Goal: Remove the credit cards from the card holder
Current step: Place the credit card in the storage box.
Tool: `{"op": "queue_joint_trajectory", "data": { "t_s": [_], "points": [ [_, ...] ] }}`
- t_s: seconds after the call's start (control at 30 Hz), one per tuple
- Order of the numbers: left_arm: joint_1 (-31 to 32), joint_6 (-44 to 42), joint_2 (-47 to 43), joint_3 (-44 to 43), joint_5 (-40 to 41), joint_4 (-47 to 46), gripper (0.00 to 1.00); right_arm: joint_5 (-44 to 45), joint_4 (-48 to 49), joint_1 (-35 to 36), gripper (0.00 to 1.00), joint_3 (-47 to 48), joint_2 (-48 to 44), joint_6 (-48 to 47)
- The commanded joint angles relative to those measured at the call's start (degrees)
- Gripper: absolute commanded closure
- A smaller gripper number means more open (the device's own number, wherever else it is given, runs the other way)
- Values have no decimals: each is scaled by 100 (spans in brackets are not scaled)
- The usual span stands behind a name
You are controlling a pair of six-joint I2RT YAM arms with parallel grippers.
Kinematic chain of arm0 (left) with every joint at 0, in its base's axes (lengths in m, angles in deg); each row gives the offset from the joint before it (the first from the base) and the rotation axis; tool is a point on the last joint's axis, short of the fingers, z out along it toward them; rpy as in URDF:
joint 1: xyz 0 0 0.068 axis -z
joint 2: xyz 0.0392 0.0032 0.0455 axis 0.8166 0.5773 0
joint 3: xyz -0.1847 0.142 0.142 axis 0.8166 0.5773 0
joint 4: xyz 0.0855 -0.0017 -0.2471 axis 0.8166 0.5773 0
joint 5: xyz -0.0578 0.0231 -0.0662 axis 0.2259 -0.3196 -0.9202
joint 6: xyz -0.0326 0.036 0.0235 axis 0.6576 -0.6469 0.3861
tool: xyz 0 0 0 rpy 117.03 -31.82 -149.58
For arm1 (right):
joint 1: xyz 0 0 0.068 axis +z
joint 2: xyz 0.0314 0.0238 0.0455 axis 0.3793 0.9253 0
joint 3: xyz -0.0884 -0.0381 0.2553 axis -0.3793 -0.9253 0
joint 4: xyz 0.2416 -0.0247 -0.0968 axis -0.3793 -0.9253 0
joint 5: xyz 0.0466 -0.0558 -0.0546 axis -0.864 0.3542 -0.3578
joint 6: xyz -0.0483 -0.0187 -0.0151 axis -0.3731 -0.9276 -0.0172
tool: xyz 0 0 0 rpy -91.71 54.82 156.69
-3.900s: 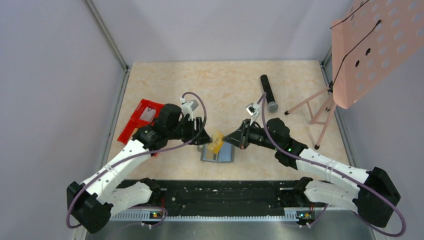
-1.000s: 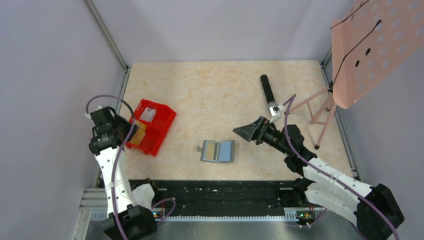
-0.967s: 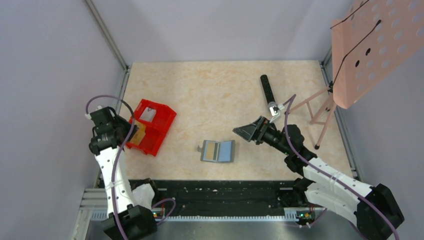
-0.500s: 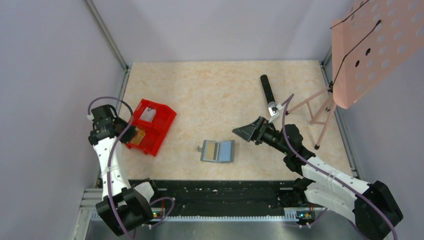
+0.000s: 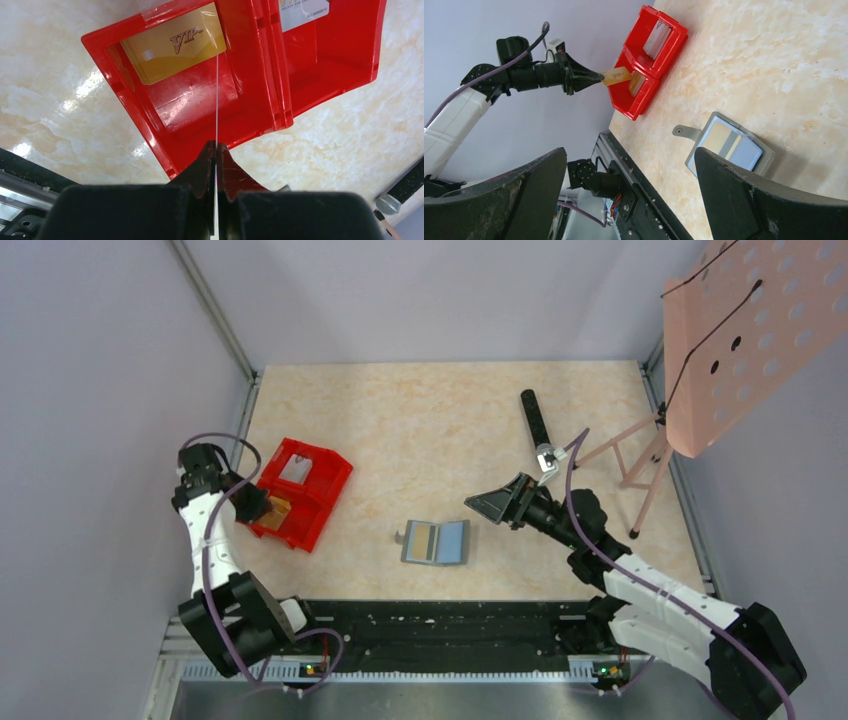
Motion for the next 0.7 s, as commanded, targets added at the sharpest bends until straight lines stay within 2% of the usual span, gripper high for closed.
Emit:
{"op": "queue_joint_trajectory", "data": {
  "t_s": [0.0, 0.2, 0.67],
  "points": [
    [-67, -155, 236, -358, -145, -248, 100, -41, 83, -87, 1, 119, -126, -65],
    [-75, -319, 512, -573, 157, -181, 99, -14, 55, -103, 1, 148, -154, -55],
    [-76, -356, 1190, -679, -14, -300, 97, -64, 59, -99, 2, 116, -185, -22]
  ]
}}
